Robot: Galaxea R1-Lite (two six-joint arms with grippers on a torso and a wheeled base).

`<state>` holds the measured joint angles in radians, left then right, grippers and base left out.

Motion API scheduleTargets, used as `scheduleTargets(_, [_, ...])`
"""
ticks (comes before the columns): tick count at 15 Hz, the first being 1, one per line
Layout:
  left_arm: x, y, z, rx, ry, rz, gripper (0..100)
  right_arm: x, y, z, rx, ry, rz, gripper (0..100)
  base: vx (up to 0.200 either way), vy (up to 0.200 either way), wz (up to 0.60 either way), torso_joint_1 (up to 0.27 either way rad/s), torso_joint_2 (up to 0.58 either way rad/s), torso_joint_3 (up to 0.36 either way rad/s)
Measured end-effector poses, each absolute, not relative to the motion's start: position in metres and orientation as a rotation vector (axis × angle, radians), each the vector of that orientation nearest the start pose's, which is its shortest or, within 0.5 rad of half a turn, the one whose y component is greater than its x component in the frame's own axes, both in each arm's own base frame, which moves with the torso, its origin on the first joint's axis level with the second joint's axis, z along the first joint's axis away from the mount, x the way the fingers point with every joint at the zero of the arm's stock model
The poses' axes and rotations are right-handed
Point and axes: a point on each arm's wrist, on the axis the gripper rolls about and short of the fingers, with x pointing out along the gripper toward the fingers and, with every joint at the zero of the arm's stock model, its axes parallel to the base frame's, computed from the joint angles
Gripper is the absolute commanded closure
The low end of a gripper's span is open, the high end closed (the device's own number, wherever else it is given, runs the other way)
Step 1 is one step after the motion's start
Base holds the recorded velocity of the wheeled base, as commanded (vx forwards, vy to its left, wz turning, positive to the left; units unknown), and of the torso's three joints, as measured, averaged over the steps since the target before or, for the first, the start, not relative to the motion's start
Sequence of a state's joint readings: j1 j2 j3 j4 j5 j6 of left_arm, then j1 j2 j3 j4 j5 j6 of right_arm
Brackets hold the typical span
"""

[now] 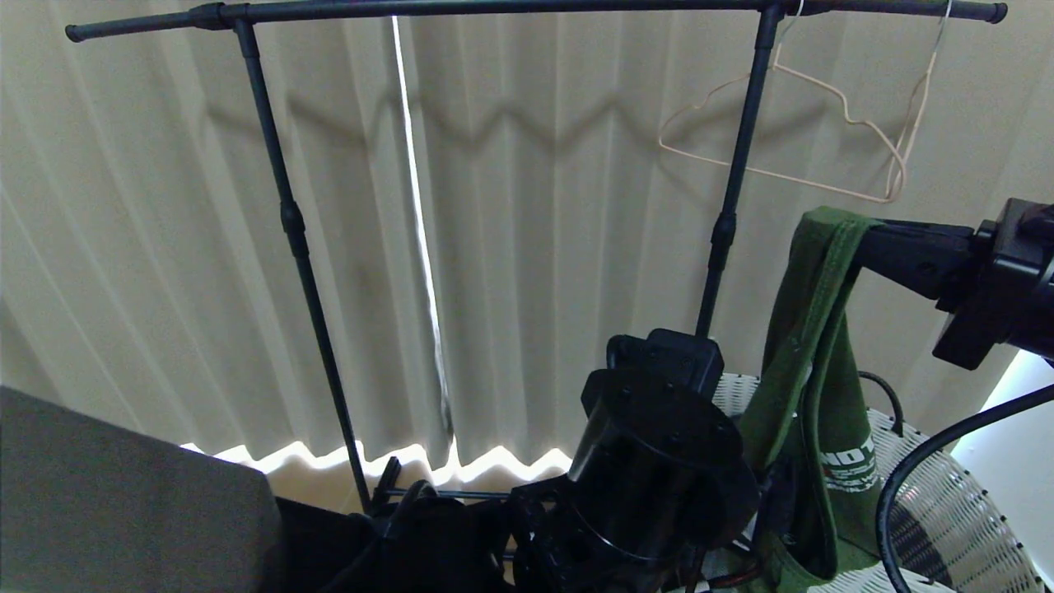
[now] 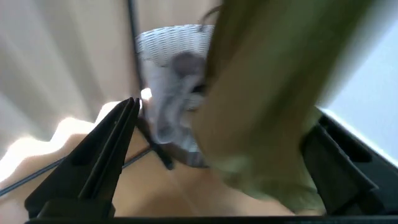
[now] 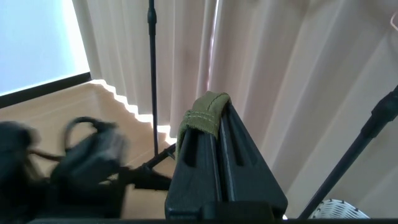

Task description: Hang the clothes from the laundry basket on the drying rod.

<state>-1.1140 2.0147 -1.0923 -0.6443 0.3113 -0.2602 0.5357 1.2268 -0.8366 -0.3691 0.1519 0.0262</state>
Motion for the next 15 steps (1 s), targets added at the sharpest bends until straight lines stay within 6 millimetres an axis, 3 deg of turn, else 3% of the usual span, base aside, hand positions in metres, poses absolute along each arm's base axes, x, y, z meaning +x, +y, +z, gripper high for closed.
scheduleTargets(4, [0.190, -0.350, 0.129, -0.015, 0.354, -0.712, 0, 0.161, 0.099, 0.287, 0.024, 0.016, 0.686, 100, 0.000, 0.000, 0.00, 0.000, 0.00, 0.000])
scheduleTargets(7, [0.187, -0.342, 0.111, 0.061, 0.379, -0.656, 0, 0.159, 0.098, 0.288, 0.023, 0.012, 0.685, 100, 0.000, 0.000, 0.00, 0.000, 0.00, 0.000])
scheduleTargets(10, [0.182, -0.333, 0.107, 0.083, 0.398, -0.649, 0, 0.159, 0.098, 0.288, 0.022, 0.008, 0.685, 100, 0.000, 0.000, 0.00, 0.000, 0.00, 0.000])
scheduleTargets(11, [0.179, -0.330, 0.107, 0.087, 0.402, -0.649, 100, 0.159, 0.098, 0.288, 0.022, 0.009, 0.685, 100, 0.000, 0.000, 0.00, 0.000, 0.00, 0.000])
scheduleTargets(15, [0.173, -0.318, 0.110, 0.097, 0.406, -0.642, 100, 0.159, 0.098, 0.288, 0.021, 0.008, 0.685, 100, 0.000, 0.000, 0.00, 0.000, 0.00, 0.000])
